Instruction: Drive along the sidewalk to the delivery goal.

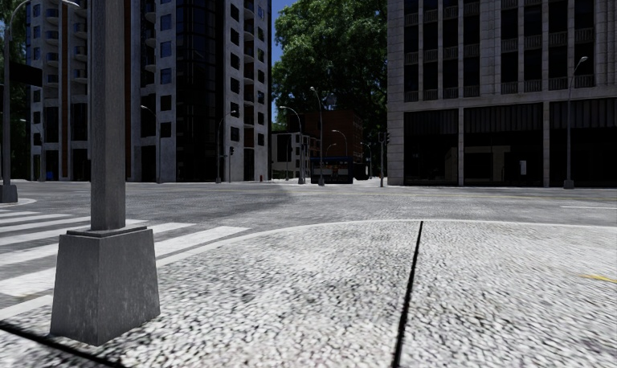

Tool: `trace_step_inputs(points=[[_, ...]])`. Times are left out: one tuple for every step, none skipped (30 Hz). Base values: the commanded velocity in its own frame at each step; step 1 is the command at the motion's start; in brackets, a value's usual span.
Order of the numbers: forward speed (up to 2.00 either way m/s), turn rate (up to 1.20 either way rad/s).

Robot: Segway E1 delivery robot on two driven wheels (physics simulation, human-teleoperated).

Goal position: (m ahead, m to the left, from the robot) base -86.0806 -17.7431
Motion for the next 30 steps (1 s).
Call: trace_step_inputs(points=[[0.0, 0.0], [0.0, 0.0], [0.0, 0.0], [0.0, 0.0], [0.0, 0.0], [0.0, 0.0], [0.0, 0.0], [0.0, 0.0], [0.0, 0.0], [0.0, 0.0], [0.0, 0.0], [0.0, 0.0], [0.0, 0.0], [0.0, 0.0], [0.0, 0.0], [0.0, 0.0], [0.0, 0.0], [0.0, 0.0], [0.0, 0.0], [0.0, 0.0], [0.0, 0.0], [0.0, 0.0], [0.0, 0.0], [0.0, 0.0], [0.0, 0.0], [0.0, 0.0], [0.0, 0.0], [0.0, 0.0], [0.0, 0.0], [0.0, 0.0]])
